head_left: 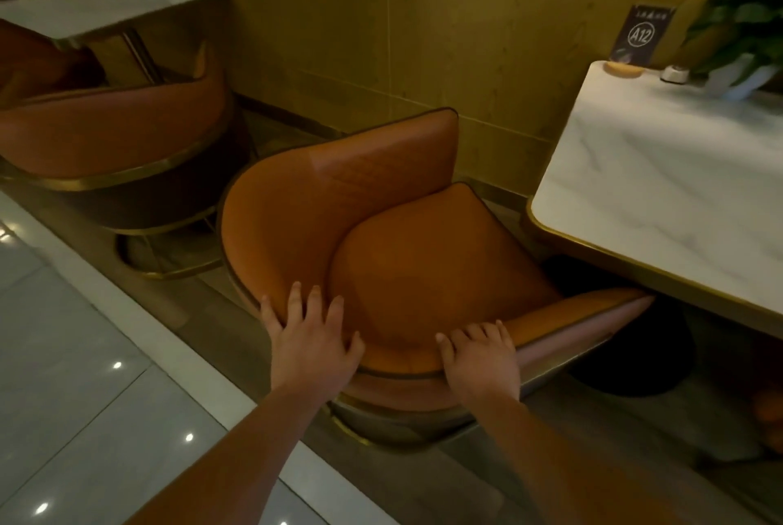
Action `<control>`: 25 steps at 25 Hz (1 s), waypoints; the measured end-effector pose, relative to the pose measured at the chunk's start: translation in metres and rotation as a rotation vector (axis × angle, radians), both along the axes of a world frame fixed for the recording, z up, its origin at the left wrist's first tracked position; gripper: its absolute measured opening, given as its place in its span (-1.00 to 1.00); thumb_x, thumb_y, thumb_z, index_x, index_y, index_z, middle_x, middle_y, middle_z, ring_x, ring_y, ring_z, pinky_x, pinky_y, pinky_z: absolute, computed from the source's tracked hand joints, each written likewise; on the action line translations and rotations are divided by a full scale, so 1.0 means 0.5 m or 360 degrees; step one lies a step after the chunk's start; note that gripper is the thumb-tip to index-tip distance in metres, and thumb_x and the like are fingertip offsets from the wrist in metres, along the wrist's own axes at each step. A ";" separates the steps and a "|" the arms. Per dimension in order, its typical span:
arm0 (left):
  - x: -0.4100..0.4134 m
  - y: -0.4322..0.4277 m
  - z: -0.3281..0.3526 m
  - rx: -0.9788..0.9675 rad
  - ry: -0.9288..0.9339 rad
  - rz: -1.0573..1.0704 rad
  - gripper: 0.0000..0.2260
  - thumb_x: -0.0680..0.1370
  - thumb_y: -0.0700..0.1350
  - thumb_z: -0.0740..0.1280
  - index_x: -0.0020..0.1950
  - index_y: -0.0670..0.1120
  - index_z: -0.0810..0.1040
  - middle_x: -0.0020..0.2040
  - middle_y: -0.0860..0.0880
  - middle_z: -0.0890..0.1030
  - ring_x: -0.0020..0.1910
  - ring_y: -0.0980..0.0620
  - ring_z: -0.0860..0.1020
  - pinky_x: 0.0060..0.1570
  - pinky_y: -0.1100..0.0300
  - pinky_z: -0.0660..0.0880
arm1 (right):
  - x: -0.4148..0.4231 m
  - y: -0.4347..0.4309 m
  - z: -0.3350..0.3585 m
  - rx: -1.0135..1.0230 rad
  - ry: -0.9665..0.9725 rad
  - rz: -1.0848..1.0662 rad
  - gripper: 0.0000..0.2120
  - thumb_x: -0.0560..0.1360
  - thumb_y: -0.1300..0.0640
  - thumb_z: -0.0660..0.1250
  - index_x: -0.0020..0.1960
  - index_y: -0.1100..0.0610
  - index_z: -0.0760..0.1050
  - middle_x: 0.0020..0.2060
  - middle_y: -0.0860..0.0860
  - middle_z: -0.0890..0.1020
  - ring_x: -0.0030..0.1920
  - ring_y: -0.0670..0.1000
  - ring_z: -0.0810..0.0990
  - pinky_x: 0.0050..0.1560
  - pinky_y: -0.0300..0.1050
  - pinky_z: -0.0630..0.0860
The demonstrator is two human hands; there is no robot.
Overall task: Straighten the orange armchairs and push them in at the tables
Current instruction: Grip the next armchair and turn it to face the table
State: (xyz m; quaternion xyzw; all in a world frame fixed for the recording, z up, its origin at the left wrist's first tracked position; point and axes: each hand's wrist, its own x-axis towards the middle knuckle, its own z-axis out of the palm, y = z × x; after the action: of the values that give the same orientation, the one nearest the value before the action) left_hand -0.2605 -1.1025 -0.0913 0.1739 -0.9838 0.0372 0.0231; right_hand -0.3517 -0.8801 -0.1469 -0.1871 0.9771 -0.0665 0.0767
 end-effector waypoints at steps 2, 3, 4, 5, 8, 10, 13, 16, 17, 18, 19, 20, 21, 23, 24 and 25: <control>-0.005 -0.002 -0.002 0.0006 0.0045 -0.0019 -0.53 0.53 0.26 0.09 0.32 0.09 0.51 0.40 -0.08 0.49 0.50 -0.20 0.24 0.43 -0.42 -0.12 | 0.000 -0.010 -0.003 -0.0016 0.0086 -0.0065 -0.38 0.64 -0.20 -0.22 0.00 -0.08 0.62 0.03 -0.11 0.66 0.18 0.03 0.51 0.46 0.10 0.19; -0.008 -0.005 -0.003 0.0018 0.0053 -0.0024 -0.55 0.53 0.25 0.11 0.29 0.10 0.53 0.38 -0.07 0.49 0.50 -0.19 0.24 0.43 -0.42 -0.13 | -0.003 -0.015 -0.004 -0.0017 0.0105 -0.0072 -0.39 0.64 -0.19 -0.21 -0.03 -0.07 0.62 0.00 -0.11 0.66 0.15 0.03 0.52 0.43 0.11 0.23; -0.011 -0.009 -0.003 0.0024 0.0056 -0.0025 -0.57 0.52 0.25 0.12 0.27 0.11 0.54 0.38 -0.05 0.50 0.51 -0.18 0.24 0.43 -0.42 -0.14 | -0.008 -0.019 -0.003 -0.0016 0.0120 -0.0067 -0.40 0.64 -0.18 -0.19 -0.04 -0.06 0.63 -0.02 -0.11 0.67 0.13 0.04 0.53 0.41 0.11 0.27; -0.015 -0.013 -0.003 0.0025 0.0060 -0.0028 -0.58 0.52 0.25 0.12 0.26 0.12 0.55 0.38 -0.04 0.50 0.51 -0.18 0.23 0.44 -0.41 -0.15 | -0.013 -0.023 -0.002 -0.0016 0.0136 -0.0050 -0.40 0.63 -0.17 -0.18 -0.04 -0.06 0.63 -0.02 -0.10 0.67 0.12 0.04 0.54 0.39 0.12 0.29; -0.034 -0.040 -0.001 0.0024 0.0049 -0.0037 -0.58 0.51 0.26 0.13 0.24 0.13 0.54 0.38 -0.04 0.49 0.52 -0.18 0.22 0.44 -0.42 -0.13 | -0.030 -0.047 0.003 -0.0001 0.0132 0.0007 -0.39 0.62 -0.15 -0.18 -0.01 -0.03 0.65 -0.01 -0.05 0.68 0.11 0.08 0.56 0.36 0.15 0.33; -0.056 -0.069 0.004 -0.0003 0.0004 -0.0028 -0.55 0.51 0.29 0.09 0.29 0.15 0.51 0.42 -0.04 0.45 0.54 -0.18 0.18 0.44 -0.42 -0.13 | -0.042 -0.070 0.001 0.0009 0.0130 0.0033 -0.42 0.61 -0.13 -0.14 -0.02 -0.02 0.66 -0.02 -0.02 0.69 0.09 0.11 0.57 0.33 0.17 0.37; -0.098 -0.117 0.008 -0.0034 -0.0049 -0.0025 -0.47 0.51 0.33 0.00 0.38 0.19 0.44 0.49 -0.02 0.37 0.57 -0.17 0.09 0.45 -0.39 -0.21 | -0.072 -0.113 -0.003 -0.0015 0.0143 0.0014 -0.46 0.61 -0.12 -0.10 -0.03 0.00 0.65 -0.03 0.01 0.69 0.09 0.13 0.57 0.32 0.16 0.38; -0.141 -0.163 0.009 -0.0044 -0.0042 -0.0057 -0.45 0.51 0.33 -0.02 0.41 0.19 0.42 0.51 -0.03 0.34 0.57 -0.17 0.06 0.44 -0.40 -0.25 | -0.104 -0.154 -0.010 -0.0025 0.0167 -0.0017 -0.47 0.62 -0.12 -0.09 -0.01 0.01 0.64 -0.01 0.01 0.68 0.11 0.13 0.56 0.34 0.15 0.36; -0.152 -0.176 0.009 -0.0042 -0.0027 -0.0071 -0.45 0.51 0.32 -0.01 0.40 0.18 0.44 0.50 -0.04 0.35 0.57 -0.18 0.07 0.44 -0.40 -0.24 | -0.112 -0.165 -0.010 -0.0025 0.0187 -0.0030 -0.47 0.62 -0.11 -0.09 -0.02 0.01 0.64 -0.02 0.01 0.69 0.10 0.14 0.57 0.33 0.15 0.36; -0.167 -0.191 0.009 -0.0044 -0.0018 -0.0090 -0.46 0.51 0.31 0.00 0.40 0.18 0.44 0.50 -0.04 0.35 0.57 -0.18 0.07 0.44 -0.40 -0.24 | -0.122 -0.178 -0.011 -0.0015 0.0207 -0.0048 -0.47 0.61 -0.11 -0.09 -0.05 0.01 0.64 -0.05 0.02 0.69 0.07 0.14 0.57 0.31 0.14 0.38; -0.180 -0.207 0.008 -0.0041 -0.0019 -0.0108 -0.47 0.51 0.31 0.01 0.40 0.18 0.44 0.50 -0.04 0.35 0.57 -0.17 0.07 0.43 -0.40 -0.24 | -0.131 -0.192 -0.012 -0.0001 0.0217 -0.0071 -0.47 0.61 -0.11 -0.09 -0.08 0.01 0.64 -0.08 0.01 0.69 0.04 0.13 0.58 0.28 0.13 0.40; -0.193 -0.221 0.008 -0.0031 -0.0017 -0.0125 -0.47 0.51 0.30 0.02 0.40 0.18 0.44 0.51 -0.04 0.34 0.57 -0.17 0.06 0.43 -0.41 -0.25 | -0.138 -0.206 -0.013 0.0007 0.0207 -0.0100 -0.47 0.61 -0.11 -0.09 -0.10 0.01 0.63 -0.10 0.01 0.69 0.02 0.13 0.58 0.25 0.12 0.42; -0.207 -0.236 0.007 -0.0016 -0.0009 -0.0145 -0.48 0.52 0.29 0.03 0.39 0.17 0.45 0.50 -0.04 0.35 0.57 -0.17 0.07 0.43 -0.41 -0.24 | -0.146 -0.220 -0.011 0.0012 0.0194 -0.0130 -0.47 0.60 -0.11 -0.10 -0.11 0.01 0.63 -0.11 0.00 0.69 0.01 0.11 0.58 0.24 0.11 0.43; -0.233 -0.268 0.004 0.0002 0.0021 -0.0209 -0.50 0.52 0.28 0.05 0.37 0.16 0.48 0.49 -0.05 0.37 0.57 -0.18 0.09 0.43 -0.43 -0.21 | -0.165 -0.250 -0.008 0.0026 0.0179 -0.0188 -0.47 0.59 -0.11 -0.11 -0.11 0.00 0.62 -0.10 -0.01 0.68 0.01 0.10 0.58 0.24 0.09 0.43; -0.247 -0.281 0.004 0.0004 0.0024 -0.0242 -0.50 0.52 0.27 0.05 0.37 0.16 0.48 0.49 -0.05 0.37 0.56 -0.18 0.09 0.42 -0.43 -0.21 | -0.176 -0.262 -0.006 0.0032 0.0163 -0.0216 -0.48 0.59 -0.11 -0.11 -0.09 0.00 0.62 -0.08 -0.01 0.68 0.03 0.09 0.57 0.25 0.08 0.42; -0.260 -0.295 0.004 0.0004 0.0021 -0.0272 -0.50 0.52 0.27 0.05 0.38 0.16 0.48 0.50 -0.05 0.37 0.57 -0.18 0.08 0.42 -0.43 -0.22 | -0.185 -0.274 -0.004 0.0036 0.0144 -0.0245 -0.49 0.61 -0.11 -0.10 -0.06 -0.01 0.62 -0.05 -0.02 0.68 0.06 0.08 0.56 0.27 0.08 0.41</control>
State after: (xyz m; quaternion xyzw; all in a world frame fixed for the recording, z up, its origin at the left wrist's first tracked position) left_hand -0.3908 -1.2502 -0.0891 0.0896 -0.9949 0.0328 0.0323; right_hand -0.4440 -1.0173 -0.1491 -0.1133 0.9917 -0.0528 0.0292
